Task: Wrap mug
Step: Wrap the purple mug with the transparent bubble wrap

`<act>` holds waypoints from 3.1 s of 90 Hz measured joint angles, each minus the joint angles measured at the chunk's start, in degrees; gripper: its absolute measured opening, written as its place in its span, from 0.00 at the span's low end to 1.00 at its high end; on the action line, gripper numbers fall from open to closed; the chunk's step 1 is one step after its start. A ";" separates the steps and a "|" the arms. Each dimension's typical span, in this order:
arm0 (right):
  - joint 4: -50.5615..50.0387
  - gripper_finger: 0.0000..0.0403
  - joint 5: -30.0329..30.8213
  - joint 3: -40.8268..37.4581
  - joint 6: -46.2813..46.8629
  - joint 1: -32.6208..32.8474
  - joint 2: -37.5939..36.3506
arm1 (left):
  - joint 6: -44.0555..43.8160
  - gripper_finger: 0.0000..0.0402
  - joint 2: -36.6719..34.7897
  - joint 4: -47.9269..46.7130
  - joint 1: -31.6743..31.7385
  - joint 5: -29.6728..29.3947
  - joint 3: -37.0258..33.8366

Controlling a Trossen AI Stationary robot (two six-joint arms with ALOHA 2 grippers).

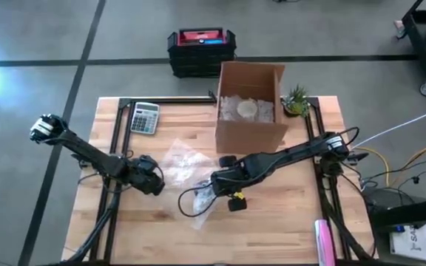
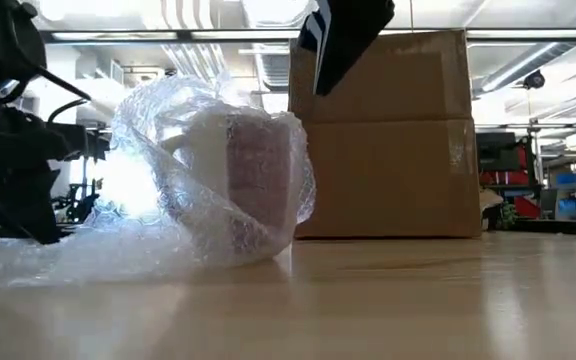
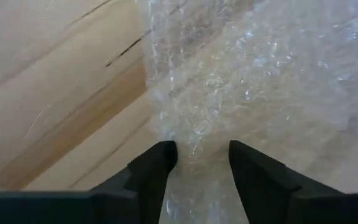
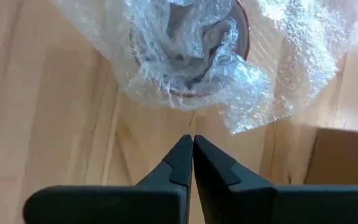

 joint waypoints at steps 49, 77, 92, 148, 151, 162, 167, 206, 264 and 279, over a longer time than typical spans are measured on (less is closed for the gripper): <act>-1.88 0.00 -0.04 -0.13 1.13 2.24 0.11 | 2.23 0.42 3.83 7.41 -0.02 -0.01 0.04; -0.49 0.00 -0.04 -0.29 2.91 4.66 0.81 | 4.17 0.05 4.44 10.56 -0.08 -0.05 -0.13; 4.33 0.00 0.86 -2.10 2.27 5.61 1.03 | 5.47 0.01 3.21 10.95 -0.09 0.28 0.42; 12.42 0.00 3.37 -7.18 -3.55 4.15 0.96 | 28.24 0.00 3.51 5.50 -0.02 -9.34 26.50; 12.52 0.00 3.38 -7.68 -2.89 4.15 0.96 | 29.80 0.00 4.19 6.41 -0.06 -9.34 27.72; 13.66 0.00 3.51 -8.84 -1.51 4.04 0.98 | 34.59 0.00 7.61 8.39 -0.09 -8.04 31.80; 14.23 0.00 3.48 -8.85 -1.25 4.08 0.98 | 35.20 0.00 9.70 8.82 -0.07 -7.24 33.35; 13.98 0.00 5.54 -8.87 1.27 4.37 0.96 | 37.63 0.00 26.30 9.20 -0.11 -0.02 43.33; 27.28 0.00 7.55 -7.91 -8.05 2.67 3.26 | 39.00 0.00 30.45 10.17 0.22 2.32 42.82; 27.48 0.00 6.50 -7.75 -7.61 2.04 6.53 | 38.54 0.01 29.96 7.22 0.21 4.72 42.73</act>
